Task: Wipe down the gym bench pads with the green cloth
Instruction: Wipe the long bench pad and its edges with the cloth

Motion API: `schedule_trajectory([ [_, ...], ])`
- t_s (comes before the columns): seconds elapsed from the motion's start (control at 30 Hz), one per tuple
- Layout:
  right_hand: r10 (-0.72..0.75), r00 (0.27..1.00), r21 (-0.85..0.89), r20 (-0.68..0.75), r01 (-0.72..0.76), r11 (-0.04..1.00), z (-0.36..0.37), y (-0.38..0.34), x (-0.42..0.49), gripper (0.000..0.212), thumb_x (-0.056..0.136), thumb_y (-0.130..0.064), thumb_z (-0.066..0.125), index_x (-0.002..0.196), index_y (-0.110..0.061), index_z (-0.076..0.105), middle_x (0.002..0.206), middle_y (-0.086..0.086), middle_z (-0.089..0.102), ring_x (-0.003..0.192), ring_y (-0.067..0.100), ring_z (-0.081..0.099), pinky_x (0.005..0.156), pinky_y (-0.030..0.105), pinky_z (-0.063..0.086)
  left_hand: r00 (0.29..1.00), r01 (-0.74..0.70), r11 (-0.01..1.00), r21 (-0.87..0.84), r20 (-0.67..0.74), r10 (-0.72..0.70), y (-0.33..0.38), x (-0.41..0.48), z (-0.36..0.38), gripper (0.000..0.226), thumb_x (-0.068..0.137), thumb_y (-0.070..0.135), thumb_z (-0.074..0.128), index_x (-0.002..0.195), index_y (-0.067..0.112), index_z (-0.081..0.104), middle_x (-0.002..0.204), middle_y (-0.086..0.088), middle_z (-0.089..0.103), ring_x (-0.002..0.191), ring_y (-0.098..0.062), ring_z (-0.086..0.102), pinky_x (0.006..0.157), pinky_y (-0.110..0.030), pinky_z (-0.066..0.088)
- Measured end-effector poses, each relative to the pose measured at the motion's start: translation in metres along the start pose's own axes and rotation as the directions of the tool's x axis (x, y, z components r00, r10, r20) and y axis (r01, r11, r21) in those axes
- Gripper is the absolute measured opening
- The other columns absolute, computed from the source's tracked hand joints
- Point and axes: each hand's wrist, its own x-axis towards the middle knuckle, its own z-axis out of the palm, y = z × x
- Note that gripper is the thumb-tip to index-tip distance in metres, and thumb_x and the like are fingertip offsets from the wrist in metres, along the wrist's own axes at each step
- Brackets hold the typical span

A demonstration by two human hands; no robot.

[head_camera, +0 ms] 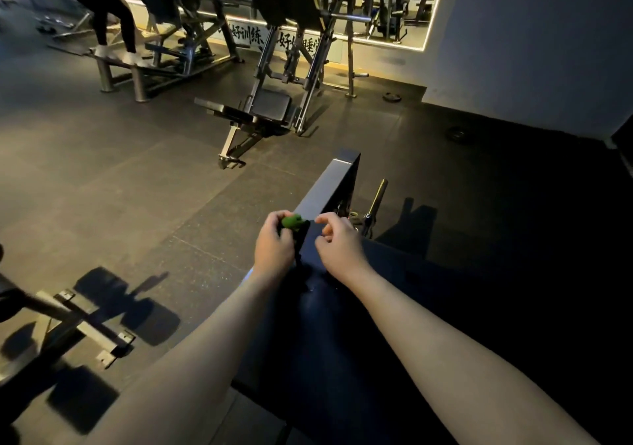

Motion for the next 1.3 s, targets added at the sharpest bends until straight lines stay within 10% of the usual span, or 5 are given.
schedule_trajectory([
  [0.2, 0.188, 0.97, -0.366, 0.152, -0.121, 0.923, 0.026, 0.011, 0.033, 0.052, 0.096, -0.012, 0.048, 0.148, -0.013, 0.042, 0.153, 0.007, 0.039, 0.141, 0.024, 0.036, 0.112, 0.033, 0.032, 0.987, 0.139, 0.99, -0.006, 0.082, -0.138, -0.047, 0.065, -0.021, 0.033, 0.086, -0.007, 0.037, 0.083, 0.016, 0.06, 0.083, 0.005, 0.07, 0.071, -0.003, 0.065, 0.062, -0.018, 0.049],
  [0.47, 0.193, 0.979, -0.637, 0.061, -0.111, 0.763, 0.048, 0.011, 0.044, 0.045, 0.103, -0.029, 0.039, 0.148, -0.026, 0.039, 0.154, -0.007, 0.035, 0.144, 0.014, 0.024, 0.107, 0.037, 0.037, 0.892, 0.257, 0.961, -0.098, 0.406, -0.197, -0.068, 0.118, 0.024, 0.023, 0.094, 0.019, 0.051, 0.109, 0.014, 0.067, 0.106, -0.002, 0.067, 0.1, -0.018, 0.061, 0.094, -0.033, 0.047],
  [0.7, 0.274, 0.961, -0.747, 0.035, -0.157, 0.646, 0.068, 0.013, 0.053, 0.054, 0.101, -0.021, 0.036, 0.153, -0.029, 0.026, 0.16, -0.007, 0.021, 0.149, 0.013, 0.015, 0.104, 0.045, 0.036, 0.875, 0.261, 0.964, -0.055, 0.436, -0.212, -0.091, 0.12, 0.039, 0.037, 0.09, 0.052, 0.046, 0.09, 0.017, 0.056, 0.096, -0.003, 0.059, 0.088, -0.018, 0.055, 0.075, -0.034, 0.043],
  [0.97, 0.266, 0.963, -0.788, -0.05, -0.202, 0.582, 0.077, -0.009, 0.053, 0.047, 0.1, -0.021, 0.039, 0.147, -0.021, 0.039, 0.152, 0.003, 0.038, 0.141, 0.023, 0.033, 0.099, 0.043, 0.04, 0.915, 0.181, 0.98, -0.081, 0.38, -0.138, -0.096, 0.085, 0.008, 0.012, 0.102, 0.019, 0.048, 0.091, 0.013, 0.048, 0.088, -0.002, 0.05, 0.073, -0.01, 0.044, 0.057, -0.011, 0.037],
  [1.3, 0.308, 0.951, -0.888, 0.005, -0.138, 0.439, 0.093, 0.002, 0.056, 0.061, 0.101, -0.016, 0.033, 0.158, -0.016, 0.01, 0.164, 0.012, 0.013, 0.15, 0.03, 0.012, 0.115, 0.046, 0.029, 0.936, 0.039, 0.991, -0.129, 0.351, 0.009, -0.113, 0.102, 0.003, 0.041, 0.098, 0.003, 0.046, 0.135, 0.021, 0.048, 0.137, -0.005, 0.052, 0.125, -0.016, 0.05, 0.108, -0.028, 0.038],
])
